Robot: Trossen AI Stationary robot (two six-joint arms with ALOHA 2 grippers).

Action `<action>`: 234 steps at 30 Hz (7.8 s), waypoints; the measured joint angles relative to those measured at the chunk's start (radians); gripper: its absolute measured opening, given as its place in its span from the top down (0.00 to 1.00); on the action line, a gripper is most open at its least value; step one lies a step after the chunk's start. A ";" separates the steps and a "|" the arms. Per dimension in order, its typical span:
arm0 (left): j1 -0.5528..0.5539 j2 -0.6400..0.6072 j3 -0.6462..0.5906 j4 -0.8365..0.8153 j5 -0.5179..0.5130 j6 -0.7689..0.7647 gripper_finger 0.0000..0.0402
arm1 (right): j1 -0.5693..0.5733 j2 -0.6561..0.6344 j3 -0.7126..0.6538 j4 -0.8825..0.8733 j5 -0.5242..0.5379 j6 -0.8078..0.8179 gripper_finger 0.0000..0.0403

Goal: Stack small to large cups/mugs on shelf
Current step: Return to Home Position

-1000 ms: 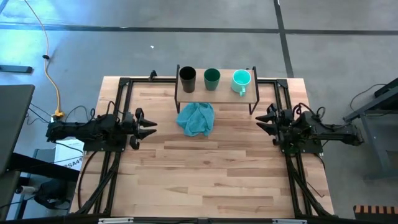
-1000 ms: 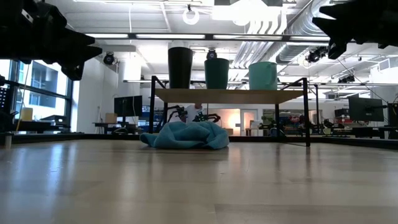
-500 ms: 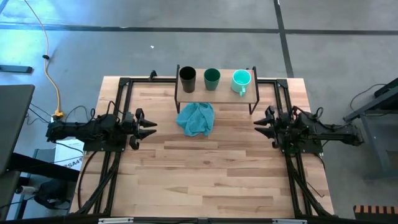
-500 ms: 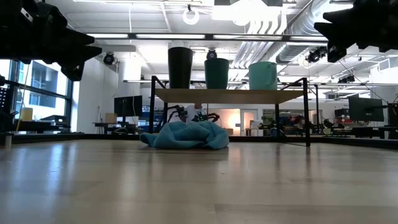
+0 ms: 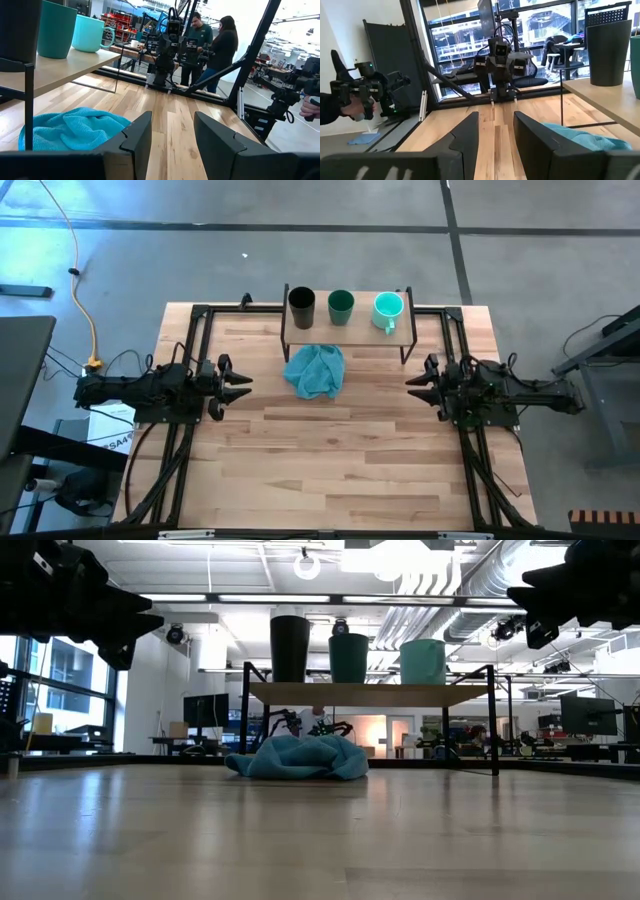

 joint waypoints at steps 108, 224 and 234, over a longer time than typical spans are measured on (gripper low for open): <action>0.000 0.000 0.000 0.000 -0.001 0.006 0.66 | 0.028 0.014 -0.075 -0.043 0.041 -0.232 0.72; 0.000 0.000 0.000 0.000 -0.003 0.286 0.66 | -0.004 0.014 -0.075 -0.048 0.071 -0.262 0.72; 0.000 0.000 0.000 0.000 -0.003 0.286 0.66 | -0.004 0.014 -0.075 -0.048 0.071 -0.262 0.72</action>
